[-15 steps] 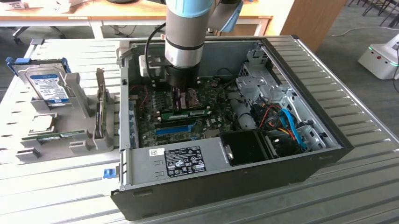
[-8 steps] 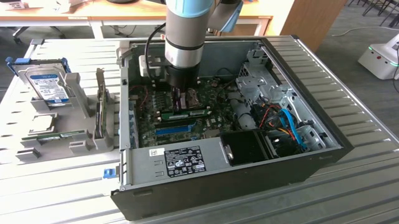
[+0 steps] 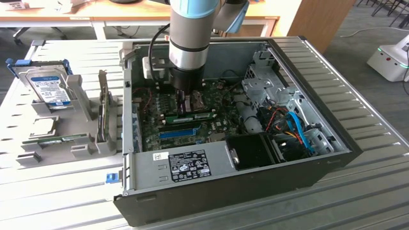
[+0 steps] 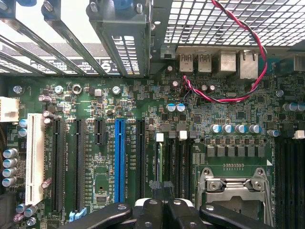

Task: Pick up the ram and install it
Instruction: 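Press down the ram until it locks into place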

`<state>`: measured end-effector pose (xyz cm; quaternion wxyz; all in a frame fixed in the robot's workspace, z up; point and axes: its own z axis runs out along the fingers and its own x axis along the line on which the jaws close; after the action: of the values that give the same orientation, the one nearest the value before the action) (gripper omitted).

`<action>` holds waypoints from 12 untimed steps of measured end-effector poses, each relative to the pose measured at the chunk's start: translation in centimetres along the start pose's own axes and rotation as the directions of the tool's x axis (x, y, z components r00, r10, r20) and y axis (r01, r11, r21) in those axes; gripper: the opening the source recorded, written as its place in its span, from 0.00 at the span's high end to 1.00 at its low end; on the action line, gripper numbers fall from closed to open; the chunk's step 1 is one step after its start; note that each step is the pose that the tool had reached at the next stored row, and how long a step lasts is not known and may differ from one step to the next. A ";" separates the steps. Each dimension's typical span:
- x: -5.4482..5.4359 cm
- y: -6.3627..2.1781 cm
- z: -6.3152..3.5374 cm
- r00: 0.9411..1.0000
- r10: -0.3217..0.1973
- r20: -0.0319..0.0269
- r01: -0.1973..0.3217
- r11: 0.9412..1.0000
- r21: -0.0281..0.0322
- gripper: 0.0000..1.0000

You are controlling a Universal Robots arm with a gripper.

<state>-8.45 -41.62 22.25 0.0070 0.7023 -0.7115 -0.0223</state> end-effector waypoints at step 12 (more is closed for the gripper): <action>0.0 0.00 0.03 1.000 0.000 0.000 0.000 1.000 0.000 0.89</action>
<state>-8.45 -41.62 22.22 0.0071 0.7023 -0.7115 -0.0223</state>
